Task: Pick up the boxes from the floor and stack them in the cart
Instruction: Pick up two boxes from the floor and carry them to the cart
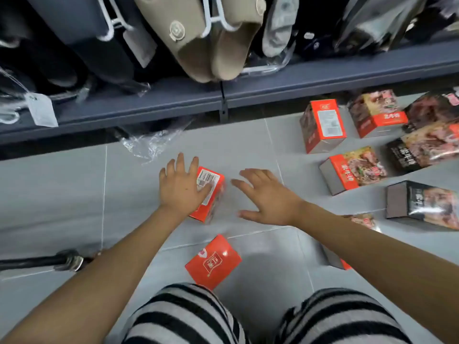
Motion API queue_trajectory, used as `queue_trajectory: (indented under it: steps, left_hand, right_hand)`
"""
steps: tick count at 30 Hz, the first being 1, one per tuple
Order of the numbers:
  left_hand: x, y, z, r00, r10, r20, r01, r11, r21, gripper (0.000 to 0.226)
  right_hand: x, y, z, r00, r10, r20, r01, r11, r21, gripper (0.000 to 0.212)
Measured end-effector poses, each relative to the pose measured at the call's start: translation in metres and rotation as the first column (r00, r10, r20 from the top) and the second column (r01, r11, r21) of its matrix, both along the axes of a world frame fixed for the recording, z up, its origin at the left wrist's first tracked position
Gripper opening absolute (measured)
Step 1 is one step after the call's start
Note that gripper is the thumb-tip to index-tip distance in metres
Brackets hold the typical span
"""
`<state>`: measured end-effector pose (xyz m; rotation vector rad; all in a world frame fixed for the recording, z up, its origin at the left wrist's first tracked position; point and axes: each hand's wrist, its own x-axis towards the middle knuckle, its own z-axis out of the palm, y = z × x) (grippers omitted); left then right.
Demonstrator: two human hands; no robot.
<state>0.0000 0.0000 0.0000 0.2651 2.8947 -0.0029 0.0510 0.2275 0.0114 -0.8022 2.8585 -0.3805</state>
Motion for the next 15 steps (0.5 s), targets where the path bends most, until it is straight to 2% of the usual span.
queue_trajectory:
  steps: [1,4,7,8,11,15]
  left_hand:
    - [0.002,-0.001,-0.012,1.000,-0.007,0.024,0.006,1.000,0.027,0.081]
    - [0.009,-0.003,-0.054,0.995,-0.076,-0.067,0.080,0.995,0.062,0.090]
    - [0.013,-0.002,-0.080,0.994,-0.071,-0.083,0.077,0.994,0.078,0.099]
    - [0.014,-0.002,-0.082,0.998,-0.052,-0.041,0.055,0.996,0.068,0.103]
    - [0.017,0.000,-0.088,0.996,0.034,0.088,-0.044,0.992,0.115,0.104]
    - [0.010,-0.002,-0.086,0.968,0.134,0.214,-0.193,0.939,0.286,0.103]
  right_hand:
    - [0.002,-0.008,-0.015,0.994,0.113,-0.007,-0.113,0.994,-0.009,0.070]
    - [0.014,-0.033,-0.047,0.926,0.375,0.054,-0.372,0.927,-0.056,0.078]
    - [0.033,-0.058,-0.068,0.846,0.529,0.066,-0.523,0.848,-0.091,0.091]
    - [0.038,-0.061,-0.073,0.817,0.571,0.079,-0.565,0.821,-0.082,0.095]
    - [0.054,-0.070,-0.083,0.790,0.597,0.139,-0.596,0.801,-0.049,0.097]
    - [0.060,-0.057,-0.088,0.865,0.489,0.112,-0.481,0.872,-0.095,0.084]
